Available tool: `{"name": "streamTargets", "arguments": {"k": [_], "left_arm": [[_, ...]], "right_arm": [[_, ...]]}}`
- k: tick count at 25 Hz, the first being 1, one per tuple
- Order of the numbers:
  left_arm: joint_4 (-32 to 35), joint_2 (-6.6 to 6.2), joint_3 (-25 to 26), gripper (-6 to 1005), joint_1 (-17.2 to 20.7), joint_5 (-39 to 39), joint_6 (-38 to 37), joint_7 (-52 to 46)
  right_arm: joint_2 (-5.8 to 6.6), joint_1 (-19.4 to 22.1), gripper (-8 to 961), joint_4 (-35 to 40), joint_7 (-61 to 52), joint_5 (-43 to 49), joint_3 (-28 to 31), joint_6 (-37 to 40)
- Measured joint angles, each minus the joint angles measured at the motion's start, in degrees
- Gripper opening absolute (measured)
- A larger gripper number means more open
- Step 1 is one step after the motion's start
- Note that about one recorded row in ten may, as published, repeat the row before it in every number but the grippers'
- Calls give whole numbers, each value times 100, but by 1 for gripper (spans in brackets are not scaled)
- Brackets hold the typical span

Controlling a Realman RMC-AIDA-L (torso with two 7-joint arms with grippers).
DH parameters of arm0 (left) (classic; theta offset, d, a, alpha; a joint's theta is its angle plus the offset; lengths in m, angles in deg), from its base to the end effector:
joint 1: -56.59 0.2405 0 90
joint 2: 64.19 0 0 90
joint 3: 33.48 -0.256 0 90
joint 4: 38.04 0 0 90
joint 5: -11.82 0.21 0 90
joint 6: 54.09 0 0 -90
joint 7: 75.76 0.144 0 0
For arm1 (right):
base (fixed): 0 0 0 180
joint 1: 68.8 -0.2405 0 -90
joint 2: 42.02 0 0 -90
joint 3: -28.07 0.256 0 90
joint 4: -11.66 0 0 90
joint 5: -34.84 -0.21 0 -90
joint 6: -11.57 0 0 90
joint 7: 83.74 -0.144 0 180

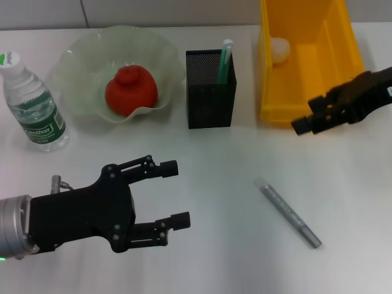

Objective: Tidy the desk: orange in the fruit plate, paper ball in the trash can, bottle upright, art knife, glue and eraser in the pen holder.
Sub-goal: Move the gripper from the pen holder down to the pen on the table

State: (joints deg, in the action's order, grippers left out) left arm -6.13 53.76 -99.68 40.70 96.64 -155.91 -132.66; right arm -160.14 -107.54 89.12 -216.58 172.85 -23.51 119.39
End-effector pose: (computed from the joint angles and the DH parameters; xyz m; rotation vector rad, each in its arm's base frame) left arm -0.2613 0.2343 -0.0237 -2.7749 -0.2786 -1.1662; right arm 0.1706 0.3504 0.0693 -2.7914 0.9902 -0.0911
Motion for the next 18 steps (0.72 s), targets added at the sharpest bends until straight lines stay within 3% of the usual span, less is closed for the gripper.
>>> {"name": "streamTargets", "arguments": {"k": [1, 3, 4, 5, 6, 8, 18], "left_arm": [[0, 0, 0, 802, 0, 0, 0, 0], [-7, -2, 4, 802, 0, -1, 14, 9], [-7, -2, 4, 802, 0, -1, 14, 9], [-31, 5, 3, 802, 0, 0, 50, 20], [-31, 5, 3, 802, 0, 0, 50, 20], [-55, 13, 3, 802, -1, -1, 83, 25], [-84, 35, 2, 802, -38, -11, 152, 34]], "right_arm": [[0, 0, 759, 0, 0, 0, 0, 0], [-8, -378, 759, -13, -596, 759, -740, 62], [-8, -378, 759, -13, -596, 759, -740, 62], [-45, -586, 759, -167, -860, 1089, -1225, 63], [-45, -586, 759, -167, -860, 1089, -1225, 63], [-96, -834, 759, -439, -1200, 1357, -1874, 20], [-148, -1558, 759, -1792, -1761, 1435, -3185, -600]]}}
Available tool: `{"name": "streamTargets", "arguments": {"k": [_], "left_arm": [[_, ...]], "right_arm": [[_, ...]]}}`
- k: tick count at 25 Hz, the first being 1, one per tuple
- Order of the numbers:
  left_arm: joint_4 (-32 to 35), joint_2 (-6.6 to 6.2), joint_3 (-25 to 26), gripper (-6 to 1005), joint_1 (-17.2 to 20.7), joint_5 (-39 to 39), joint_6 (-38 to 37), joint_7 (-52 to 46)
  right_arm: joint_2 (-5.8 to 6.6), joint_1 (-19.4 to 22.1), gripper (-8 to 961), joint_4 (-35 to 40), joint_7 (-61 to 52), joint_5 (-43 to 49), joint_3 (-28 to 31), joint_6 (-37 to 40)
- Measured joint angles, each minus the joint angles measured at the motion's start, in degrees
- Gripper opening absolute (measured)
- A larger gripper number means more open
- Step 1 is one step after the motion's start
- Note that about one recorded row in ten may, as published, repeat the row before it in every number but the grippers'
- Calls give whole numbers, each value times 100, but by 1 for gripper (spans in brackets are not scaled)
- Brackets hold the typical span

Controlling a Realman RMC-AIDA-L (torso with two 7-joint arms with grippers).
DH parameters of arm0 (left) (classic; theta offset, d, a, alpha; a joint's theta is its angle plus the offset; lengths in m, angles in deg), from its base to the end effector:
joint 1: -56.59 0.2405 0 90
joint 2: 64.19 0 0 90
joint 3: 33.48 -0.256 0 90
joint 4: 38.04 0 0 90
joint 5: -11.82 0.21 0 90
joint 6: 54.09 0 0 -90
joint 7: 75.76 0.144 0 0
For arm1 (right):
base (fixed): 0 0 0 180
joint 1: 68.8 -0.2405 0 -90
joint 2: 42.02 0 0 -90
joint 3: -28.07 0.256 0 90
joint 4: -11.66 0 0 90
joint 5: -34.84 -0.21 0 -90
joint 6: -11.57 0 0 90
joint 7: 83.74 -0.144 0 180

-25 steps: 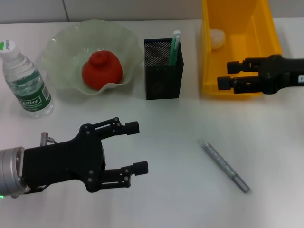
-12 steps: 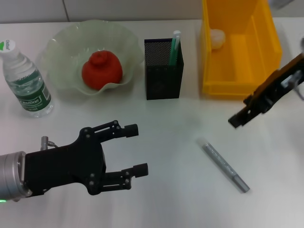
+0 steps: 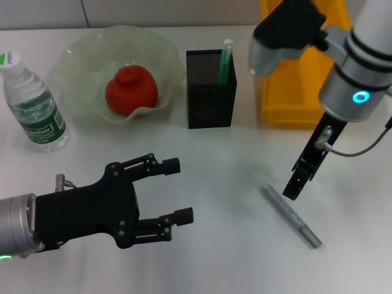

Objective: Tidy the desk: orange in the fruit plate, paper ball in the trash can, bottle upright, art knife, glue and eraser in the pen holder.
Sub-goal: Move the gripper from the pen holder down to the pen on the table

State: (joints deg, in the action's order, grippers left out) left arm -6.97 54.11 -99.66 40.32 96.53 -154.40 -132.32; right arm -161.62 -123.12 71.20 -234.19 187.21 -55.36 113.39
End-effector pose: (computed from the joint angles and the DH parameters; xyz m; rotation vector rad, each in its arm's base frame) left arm -0.2617 0.2370 -0.0283 -2.7629 -0.2968 -1.1511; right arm 0.1346 0.3575 -0.0316 -2.6977 0.8922 -1.0023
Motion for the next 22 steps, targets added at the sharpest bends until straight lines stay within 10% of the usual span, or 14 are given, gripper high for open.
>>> {"name": "streamTargets", "arguments": {"k": [22], "left_arm": [[14, -9, -1, 802, -20, 9, 55, -2]], "right_arm": [[-29, -90, 757, -732, -232, -399, -648, -683]]}}
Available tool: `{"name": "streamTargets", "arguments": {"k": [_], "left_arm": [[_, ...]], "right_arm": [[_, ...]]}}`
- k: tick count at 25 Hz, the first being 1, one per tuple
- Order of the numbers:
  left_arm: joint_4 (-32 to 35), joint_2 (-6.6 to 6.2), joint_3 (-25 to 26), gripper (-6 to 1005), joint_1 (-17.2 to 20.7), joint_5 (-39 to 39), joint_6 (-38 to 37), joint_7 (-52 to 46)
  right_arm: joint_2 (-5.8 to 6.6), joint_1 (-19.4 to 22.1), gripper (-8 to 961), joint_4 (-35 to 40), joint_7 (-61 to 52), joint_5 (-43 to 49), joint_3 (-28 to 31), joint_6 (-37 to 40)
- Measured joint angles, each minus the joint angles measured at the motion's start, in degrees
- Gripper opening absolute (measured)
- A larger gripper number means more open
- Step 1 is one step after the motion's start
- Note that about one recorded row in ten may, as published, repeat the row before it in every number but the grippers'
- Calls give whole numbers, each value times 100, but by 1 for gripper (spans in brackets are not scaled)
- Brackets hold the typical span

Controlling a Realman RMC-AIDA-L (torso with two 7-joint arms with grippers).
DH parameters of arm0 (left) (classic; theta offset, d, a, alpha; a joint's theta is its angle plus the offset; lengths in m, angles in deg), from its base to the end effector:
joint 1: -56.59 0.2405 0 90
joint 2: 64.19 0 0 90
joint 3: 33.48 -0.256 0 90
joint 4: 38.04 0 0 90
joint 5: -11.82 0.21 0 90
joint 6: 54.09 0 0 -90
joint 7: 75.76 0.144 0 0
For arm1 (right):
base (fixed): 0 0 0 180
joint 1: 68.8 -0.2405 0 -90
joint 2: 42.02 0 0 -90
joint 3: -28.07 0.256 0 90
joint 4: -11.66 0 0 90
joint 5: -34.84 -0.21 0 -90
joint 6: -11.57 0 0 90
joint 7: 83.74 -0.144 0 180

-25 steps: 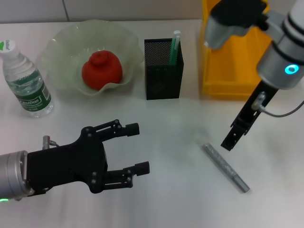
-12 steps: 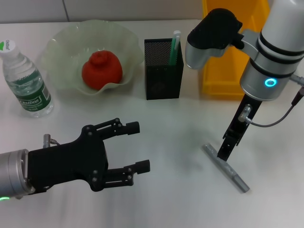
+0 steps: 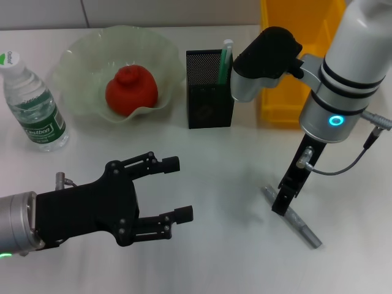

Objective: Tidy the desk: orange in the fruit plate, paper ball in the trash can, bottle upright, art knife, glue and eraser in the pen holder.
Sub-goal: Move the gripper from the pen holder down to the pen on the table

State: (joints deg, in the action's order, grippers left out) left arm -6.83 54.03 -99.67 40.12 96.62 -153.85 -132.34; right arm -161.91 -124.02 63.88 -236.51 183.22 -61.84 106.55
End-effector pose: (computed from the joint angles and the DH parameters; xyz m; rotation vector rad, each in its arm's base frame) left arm -0.2618 0.2391 -0.0283 -2.7634 -0.2932 -1.1372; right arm 0.1460 0.3529 -0.0606 -2.6990 0.9171 -1.0365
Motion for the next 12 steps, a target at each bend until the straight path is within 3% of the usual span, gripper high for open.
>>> {"name": "streamTargets", "arguments": {"k": [5, 12], "left_arm": [[-1, 0, 1, 802, 8, 1, 0, 0], [12, 0, 1, 802, 24, -11, 0, 0]], "right_arm": [[0, 15, 756, -9, -10, -79, -9, -41], [0, 14, 631, -130, -16, -101, -9, -50]]}}
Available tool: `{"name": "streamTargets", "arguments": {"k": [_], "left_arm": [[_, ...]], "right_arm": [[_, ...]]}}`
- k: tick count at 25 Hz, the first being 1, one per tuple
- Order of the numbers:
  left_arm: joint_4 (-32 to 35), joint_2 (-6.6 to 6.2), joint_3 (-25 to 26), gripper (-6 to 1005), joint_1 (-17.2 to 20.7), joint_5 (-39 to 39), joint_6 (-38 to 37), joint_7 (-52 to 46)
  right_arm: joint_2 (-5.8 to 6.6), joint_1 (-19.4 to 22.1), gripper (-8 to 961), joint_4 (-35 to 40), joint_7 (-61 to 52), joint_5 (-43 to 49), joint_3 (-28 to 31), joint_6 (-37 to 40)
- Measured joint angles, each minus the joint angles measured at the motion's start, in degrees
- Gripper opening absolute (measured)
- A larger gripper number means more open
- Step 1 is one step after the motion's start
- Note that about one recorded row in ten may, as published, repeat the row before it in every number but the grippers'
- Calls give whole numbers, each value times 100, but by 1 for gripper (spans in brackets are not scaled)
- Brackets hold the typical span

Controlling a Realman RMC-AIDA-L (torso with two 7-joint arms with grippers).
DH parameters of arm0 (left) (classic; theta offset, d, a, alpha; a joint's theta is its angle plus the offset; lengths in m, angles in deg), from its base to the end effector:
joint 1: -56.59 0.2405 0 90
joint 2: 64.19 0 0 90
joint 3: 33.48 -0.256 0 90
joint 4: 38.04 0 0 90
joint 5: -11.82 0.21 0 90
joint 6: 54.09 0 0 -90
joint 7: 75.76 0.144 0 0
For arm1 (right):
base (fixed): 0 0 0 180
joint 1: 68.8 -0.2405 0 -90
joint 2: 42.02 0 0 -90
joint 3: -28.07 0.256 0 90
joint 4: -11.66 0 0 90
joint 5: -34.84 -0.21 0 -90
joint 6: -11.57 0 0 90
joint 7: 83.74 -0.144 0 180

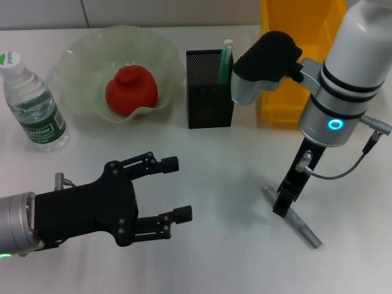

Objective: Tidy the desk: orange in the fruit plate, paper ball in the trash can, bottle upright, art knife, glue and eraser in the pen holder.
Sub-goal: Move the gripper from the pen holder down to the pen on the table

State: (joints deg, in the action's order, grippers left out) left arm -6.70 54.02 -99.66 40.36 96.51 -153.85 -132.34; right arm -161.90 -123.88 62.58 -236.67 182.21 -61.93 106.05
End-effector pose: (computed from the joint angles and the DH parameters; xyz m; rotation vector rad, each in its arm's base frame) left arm -0.2625 0.2385 -0.0278 -2.7594 -0.2954 -1.1370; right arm 0.1497 0.3509 -0.0633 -2.7052 0.9524 -1.0336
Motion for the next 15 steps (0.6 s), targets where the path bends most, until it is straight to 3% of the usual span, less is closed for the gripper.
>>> {"name": "streamTargets", "arguments": {"k": [15], "left_arm": [[25, 3, 0, 802, 12, 10, 0, 3]], "right_arm": [[0, 65, 569, -197, -18, -136, -1, -214]]}}
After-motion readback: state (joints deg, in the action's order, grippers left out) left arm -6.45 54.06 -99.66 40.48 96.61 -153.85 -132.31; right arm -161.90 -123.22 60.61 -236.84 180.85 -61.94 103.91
